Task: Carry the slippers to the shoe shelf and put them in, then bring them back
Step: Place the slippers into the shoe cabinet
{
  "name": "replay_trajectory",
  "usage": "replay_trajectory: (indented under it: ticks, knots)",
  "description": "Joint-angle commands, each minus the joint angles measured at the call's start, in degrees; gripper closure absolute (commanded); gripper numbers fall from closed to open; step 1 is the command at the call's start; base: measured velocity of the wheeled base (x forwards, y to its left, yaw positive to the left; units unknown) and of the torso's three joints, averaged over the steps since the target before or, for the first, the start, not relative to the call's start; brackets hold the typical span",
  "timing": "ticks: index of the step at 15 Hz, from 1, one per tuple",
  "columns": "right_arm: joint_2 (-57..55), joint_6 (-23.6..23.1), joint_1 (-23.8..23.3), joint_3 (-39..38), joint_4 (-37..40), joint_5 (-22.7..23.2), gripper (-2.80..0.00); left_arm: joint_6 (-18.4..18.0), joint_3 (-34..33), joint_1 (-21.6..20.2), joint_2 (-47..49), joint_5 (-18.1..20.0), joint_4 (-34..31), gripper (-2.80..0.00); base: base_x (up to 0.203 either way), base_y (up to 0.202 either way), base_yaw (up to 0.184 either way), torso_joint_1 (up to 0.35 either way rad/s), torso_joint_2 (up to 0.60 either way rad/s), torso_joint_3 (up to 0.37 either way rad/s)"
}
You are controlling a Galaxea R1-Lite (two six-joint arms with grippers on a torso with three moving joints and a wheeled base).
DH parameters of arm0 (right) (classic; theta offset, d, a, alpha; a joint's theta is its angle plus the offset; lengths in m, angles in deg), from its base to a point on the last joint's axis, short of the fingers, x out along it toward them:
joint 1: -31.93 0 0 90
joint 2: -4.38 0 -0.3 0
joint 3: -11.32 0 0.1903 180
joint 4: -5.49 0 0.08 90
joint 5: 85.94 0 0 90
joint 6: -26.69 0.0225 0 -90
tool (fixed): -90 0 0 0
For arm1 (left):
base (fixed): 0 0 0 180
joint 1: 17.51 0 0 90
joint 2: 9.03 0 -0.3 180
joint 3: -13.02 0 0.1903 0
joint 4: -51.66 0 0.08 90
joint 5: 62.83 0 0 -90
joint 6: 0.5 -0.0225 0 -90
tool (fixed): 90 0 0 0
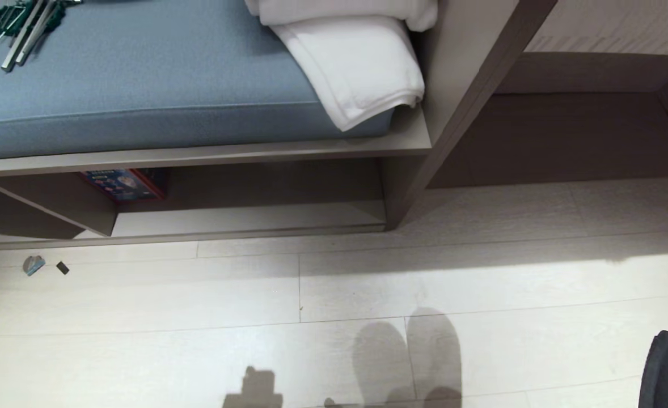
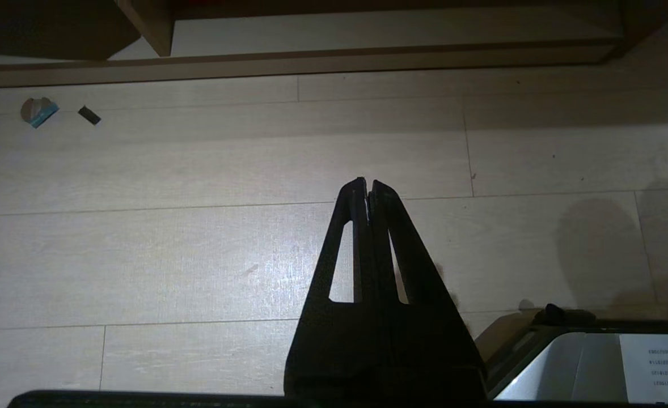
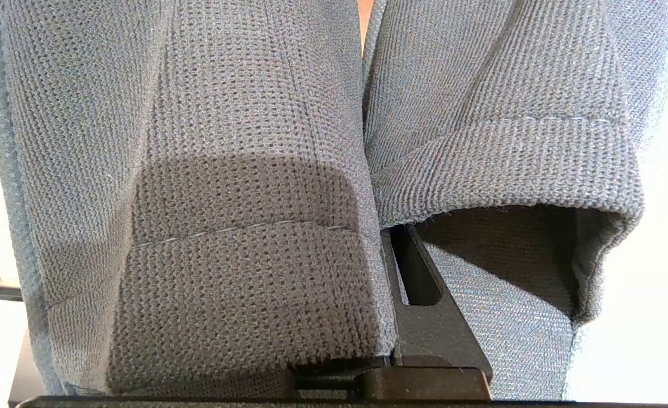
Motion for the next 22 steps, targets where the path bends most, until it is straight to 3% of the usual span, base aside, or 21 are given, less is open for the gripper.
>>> replay_trajectory:
  ticks: [1,22]
  knots:
    - [-0.09,0.22,-0.01,-0.09,-0.02,0.02,0.0,0.04,0.0,0.0,0.06,0.0,0.04,0.0,0.0,0.0,0.0,0.002,0.0,0.203]
    - [-0.09,0.35,0.02,-0.09,-0.02,0.02,0.0,0.04,0.0,0.0,0.0,0.0,0.04,0.0,0.0,0.0,0.0,0.0,0.0,0.202]
